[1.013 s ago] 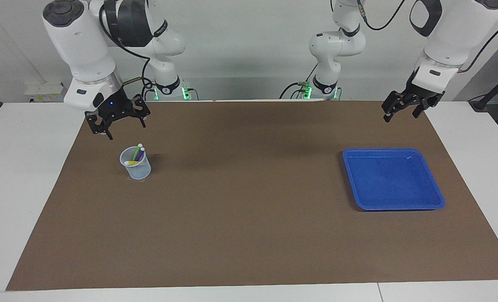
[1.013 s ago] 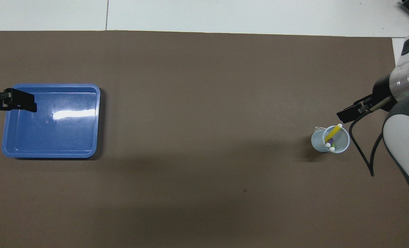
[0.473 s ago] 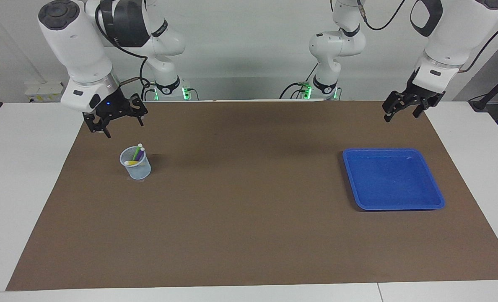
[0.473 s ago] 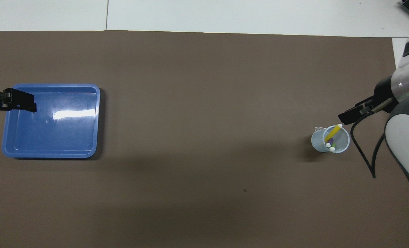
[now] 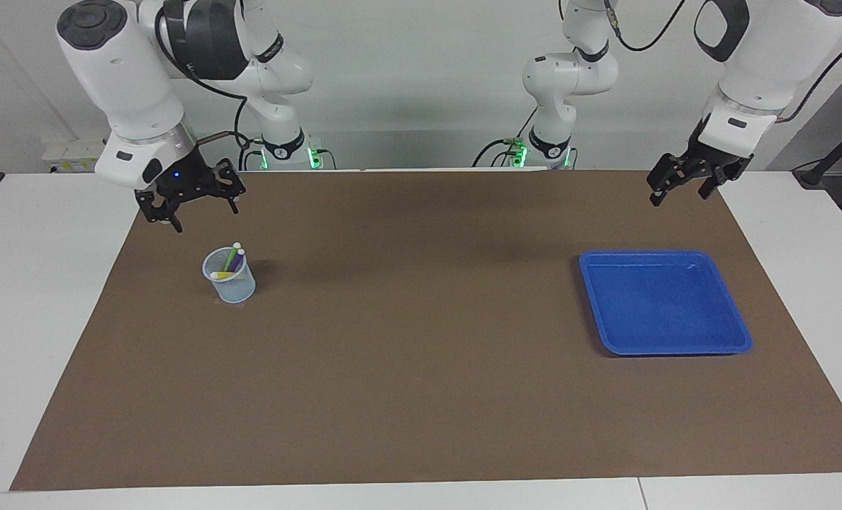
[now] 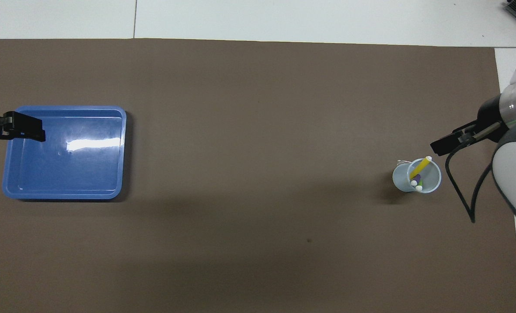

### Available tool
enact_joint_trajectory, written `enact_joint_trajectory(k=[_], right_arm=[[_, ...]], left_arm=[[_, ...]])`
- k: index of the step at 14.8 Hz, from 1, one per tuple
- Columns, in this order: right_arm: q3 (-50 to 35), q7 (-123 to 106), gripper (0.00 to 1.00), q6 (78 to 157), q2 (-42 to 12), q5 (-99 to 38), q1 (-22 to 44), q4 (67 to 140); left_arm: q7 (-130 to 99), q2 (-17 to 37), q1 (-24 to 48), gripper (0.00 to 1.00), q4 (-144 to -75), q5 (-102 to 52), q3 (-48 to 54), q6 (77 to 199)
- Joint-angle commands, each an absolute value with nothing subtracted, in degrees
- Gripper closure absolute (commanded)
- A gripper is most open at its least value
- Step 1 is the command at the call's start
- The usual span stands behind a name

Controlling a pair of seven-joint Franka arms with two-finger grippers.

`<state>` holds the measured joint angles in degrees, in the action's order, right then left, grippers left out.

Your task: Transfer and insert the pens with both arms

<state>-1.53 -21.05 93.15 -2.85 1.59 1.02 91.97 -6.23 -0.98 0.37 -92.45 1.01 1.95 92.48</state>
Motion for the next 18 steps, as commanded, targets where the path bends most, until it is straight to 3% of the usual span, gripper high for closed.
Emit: enact_joint_trajectory(k=[1, 9, 18], right_arm=[[-1.8, -19.9, 0.00, 92.9, -2.2, 2.4, 0.6, 92.3], [-0.7, -5.7, 0.00, 92.4, -2.1, -0.3, 0.8, 91.4], [-0.9, -5.6, 0.00, 92.3, -2.0, -0.4, 1.1, 91.4]], left_arm=[[-5.3, -1.2, 0.5, 0.00, -92.0, 0.5, 1.5, 91.7], [-5.3, -1.2, 0.4, 0.00, -92.0, 0.2, 1.3, 91.8], [-5.3, -1.2, 0.5, 0.00, -92.0, 0.0, 1.3, 91.8]])
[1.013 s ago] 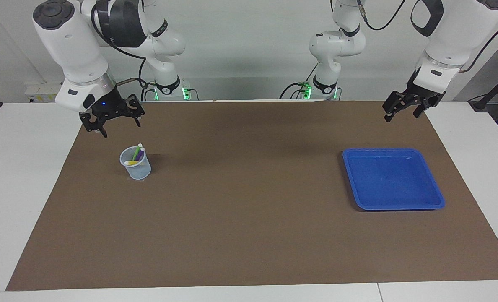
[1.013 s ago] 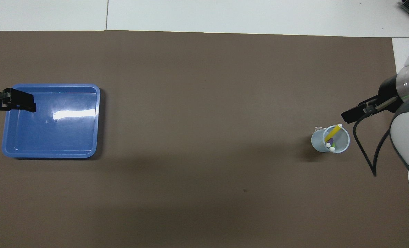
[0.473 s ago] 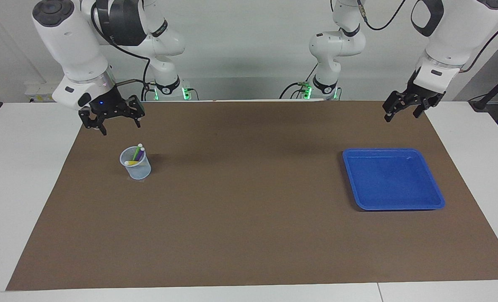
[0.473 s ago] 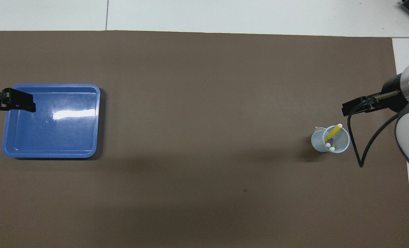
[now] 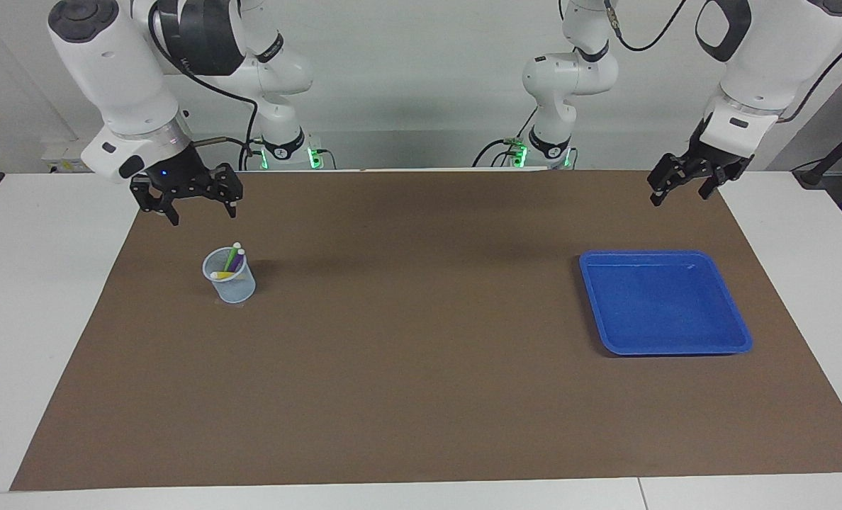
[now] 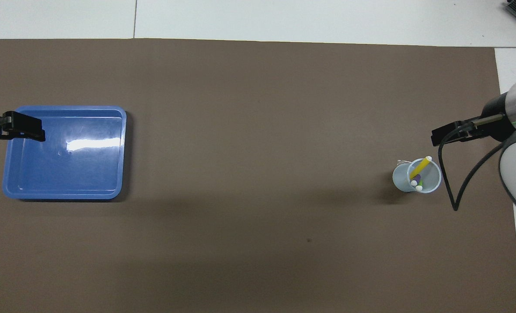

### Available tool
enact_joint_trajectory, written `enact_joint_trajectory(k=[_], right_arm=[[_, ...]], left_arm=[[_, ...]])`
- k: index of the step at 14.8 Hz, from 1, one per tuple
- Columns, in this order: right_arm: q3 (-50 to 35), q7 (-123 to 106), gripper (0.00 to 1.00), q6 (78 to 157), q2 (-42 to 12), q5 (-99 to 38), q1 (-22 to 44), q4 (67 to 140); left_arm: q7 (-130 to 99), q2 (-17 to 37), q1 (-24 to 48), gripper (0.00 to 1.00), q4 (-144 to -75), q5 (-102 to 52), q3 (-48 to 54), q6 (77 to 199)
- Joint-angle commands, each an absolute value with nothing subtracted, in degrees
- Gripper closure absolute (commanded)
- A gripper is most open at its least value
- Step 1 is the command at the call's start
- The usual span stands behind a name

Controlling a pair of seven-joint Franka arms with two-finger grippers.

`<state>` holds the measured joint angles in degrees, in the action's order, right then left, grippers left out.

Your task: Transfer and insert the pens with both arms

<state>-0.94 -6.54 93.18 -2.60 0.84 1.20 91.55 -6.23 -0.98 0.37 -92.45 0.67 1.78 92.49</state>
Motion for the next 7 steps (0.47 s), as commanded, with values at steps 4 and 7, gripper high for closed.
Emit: enact_joint_trajectory(k=[4, 7], right_arm=[[-0.9, -3.7, 0.00, 92.3, -2.0, -0.4, 1.1, 91.4], [-0.9, -3.6, 0.00, 92.3, -2.0, -0.4, 1.1, 91.4]], left_arm=[[-5.3, -1.2, 0.5, 0.00, -91.9, -0.1, 1.4, 91.8], [-5.3, -1.1, 0.5, 0.00, -91.9, -0.1, 1.4, 91.9]])
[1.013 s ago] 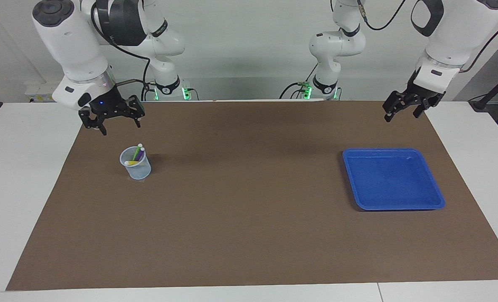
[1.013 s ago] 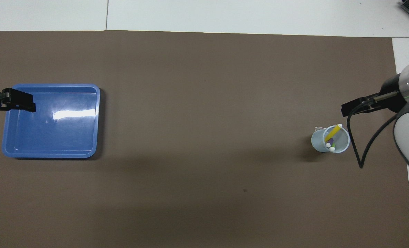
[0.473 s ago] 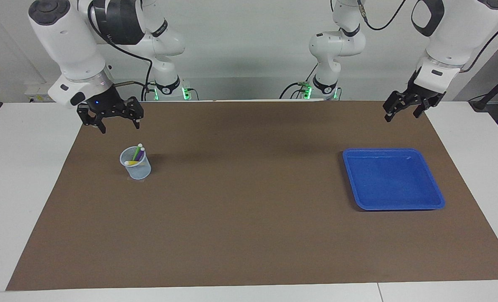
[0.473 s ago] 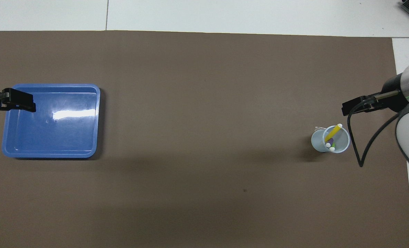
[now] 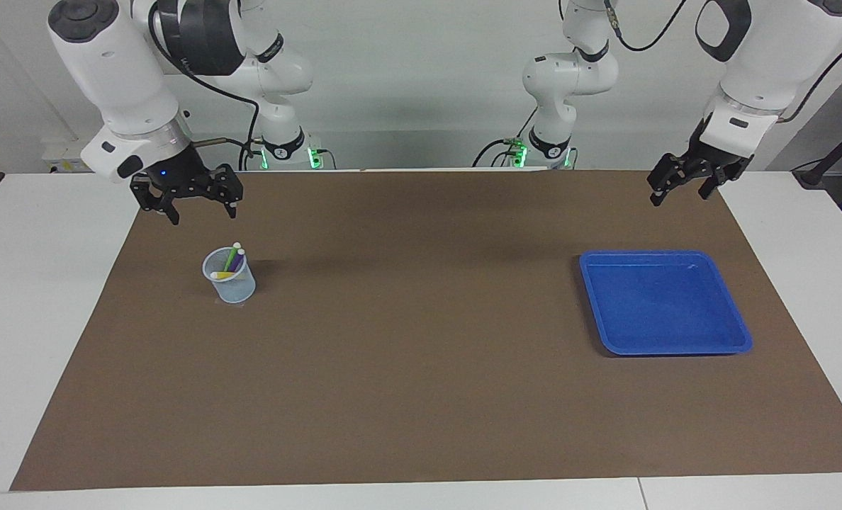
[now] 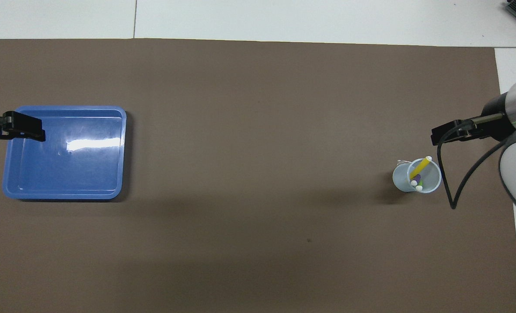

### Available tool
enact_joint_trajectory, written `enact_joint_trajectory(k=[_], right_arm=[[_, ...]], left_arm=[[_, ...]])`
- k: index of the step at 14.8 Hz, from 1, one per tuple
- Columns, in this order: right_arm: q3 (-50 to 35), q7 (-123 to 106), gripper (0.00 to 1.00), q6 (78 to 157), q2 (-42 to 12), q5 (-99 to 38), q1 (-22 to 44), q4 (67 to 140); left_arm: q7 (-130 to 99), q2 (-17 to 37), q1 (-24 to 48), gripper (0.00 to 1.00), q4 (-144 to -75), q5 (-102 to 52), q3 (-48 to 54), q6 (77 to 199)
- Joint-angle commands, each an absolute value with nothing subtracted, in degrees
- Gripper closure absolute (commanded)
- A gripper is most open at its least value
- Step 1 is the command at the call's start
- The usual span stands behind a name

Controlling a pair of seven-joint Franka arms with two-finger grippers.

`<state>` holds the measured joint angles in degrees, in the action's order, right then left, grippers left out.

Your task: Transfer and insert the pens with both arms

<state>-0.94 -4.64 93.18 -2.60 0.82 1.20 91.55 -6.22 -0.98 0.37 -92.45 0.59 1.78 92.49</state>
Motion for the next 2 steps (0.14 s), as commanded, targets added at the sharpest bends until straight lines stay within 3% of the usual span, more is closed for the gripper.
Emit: enact_joint_trajectory(k=[1, 2], right_arm=[[-0.9, -3.6, 0.00, 92.4, -2.0, -0.4, 1.1, 91.4], [-0.9, -3.7, 0.00, 92.4, -2.0, -0.4, 1.1, 91.4]], left_arm=[[-5.3, -1.1, 0.5, 0.00, -91.9, -0.1, 1.4, 91.9], [-5.3, -1.1, 0.5, 0.00, -91.9, -0.1, 1.4, 91.9]])
